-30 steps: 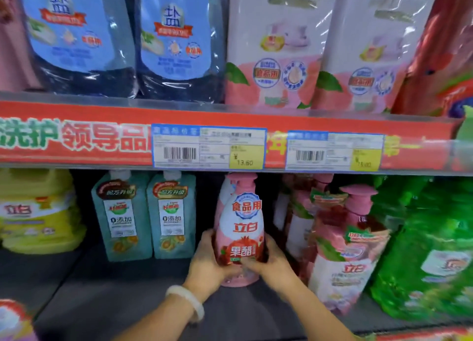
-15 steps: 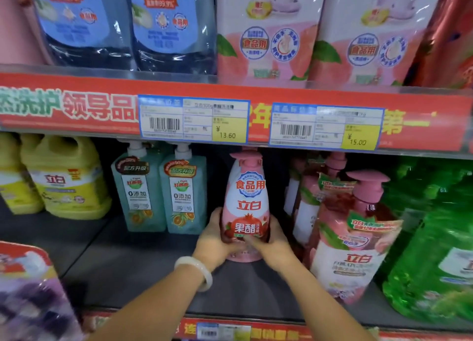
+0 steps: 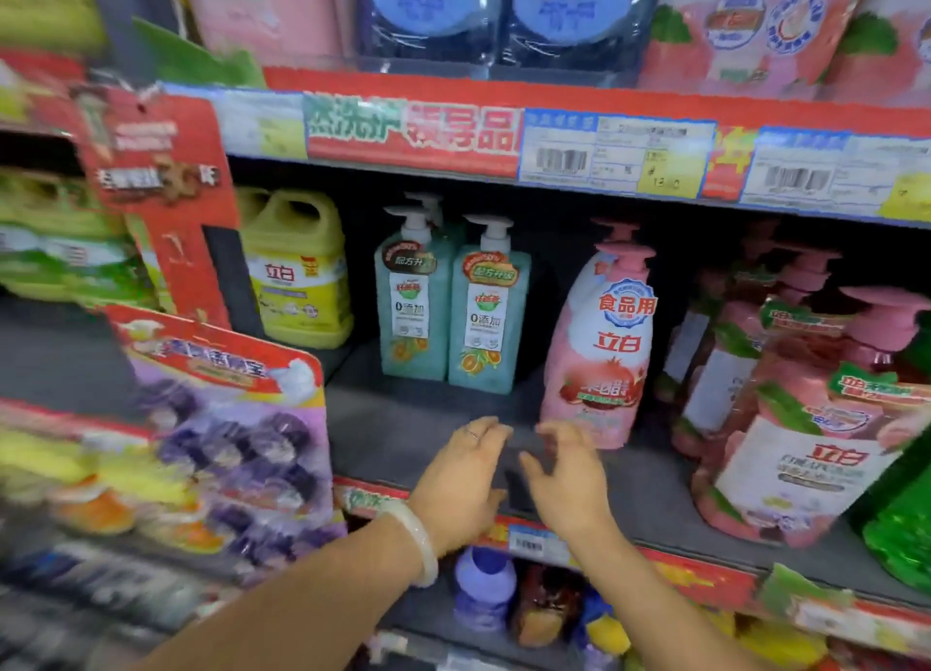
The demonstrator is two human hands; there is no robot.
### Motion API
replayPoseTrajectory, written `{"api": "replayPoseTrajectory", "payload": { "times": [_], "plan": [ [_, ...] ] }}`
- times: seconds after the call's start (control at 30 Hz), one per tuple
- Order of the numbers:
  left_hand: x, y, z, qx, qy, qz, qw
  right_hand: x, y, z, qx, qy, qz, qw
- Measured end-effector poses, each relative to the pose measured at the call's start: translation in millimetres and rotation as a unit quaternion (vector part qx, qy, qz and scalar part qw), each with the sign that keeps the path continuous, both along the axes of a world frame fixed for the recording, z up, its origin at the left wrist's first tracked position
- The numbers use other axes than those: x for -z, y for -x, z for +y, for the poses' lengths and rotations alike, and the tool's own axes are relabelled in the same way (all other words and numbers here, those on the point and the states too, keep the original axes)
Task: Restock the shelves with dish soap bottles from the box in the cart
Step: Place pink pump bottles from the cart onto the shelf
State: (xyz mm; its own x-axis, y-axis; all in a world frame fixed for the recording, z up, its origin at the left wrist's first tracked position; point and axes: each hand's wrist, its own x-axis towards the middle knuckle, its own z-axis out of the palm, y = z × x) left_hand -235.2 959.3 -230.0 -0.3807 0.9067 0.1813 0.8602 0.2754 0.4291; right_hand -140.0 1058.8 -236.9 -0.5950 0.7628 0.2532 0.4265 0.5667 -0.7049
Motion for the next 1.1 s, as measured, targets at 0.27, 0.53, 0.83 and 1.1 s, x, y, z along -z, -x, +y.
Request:
{"api": "replayPoseTrajectory", "payload": {
  "times": [0.27,0.53,0.83,1.1],
  "plan": [
    [5.4,62.9,-211.2,-0.120,0.010,0.072,0.990,6.9,93.0,-187.3,-0.232,-0.131,-0.182,0.947],
    [17.7,114.0,-514.8,-0.379,0.226,0.055,0.896,14.1,179.0,-456.8,-0.415,-0.210,-0.257,0.847],
    [33.4,121.2,-726.6,-0.530,0.253,-0.021,0.809,18.0,247.7,-653.6,-0.537,-0.245,-0.288,0.754],
    [53.7,208.8,-820.2,-0.555,0.271,-0.040,0.785,43.0,358.5,-755.2,-0.579,-0.233,-0.306,0.719]
  ]
}}
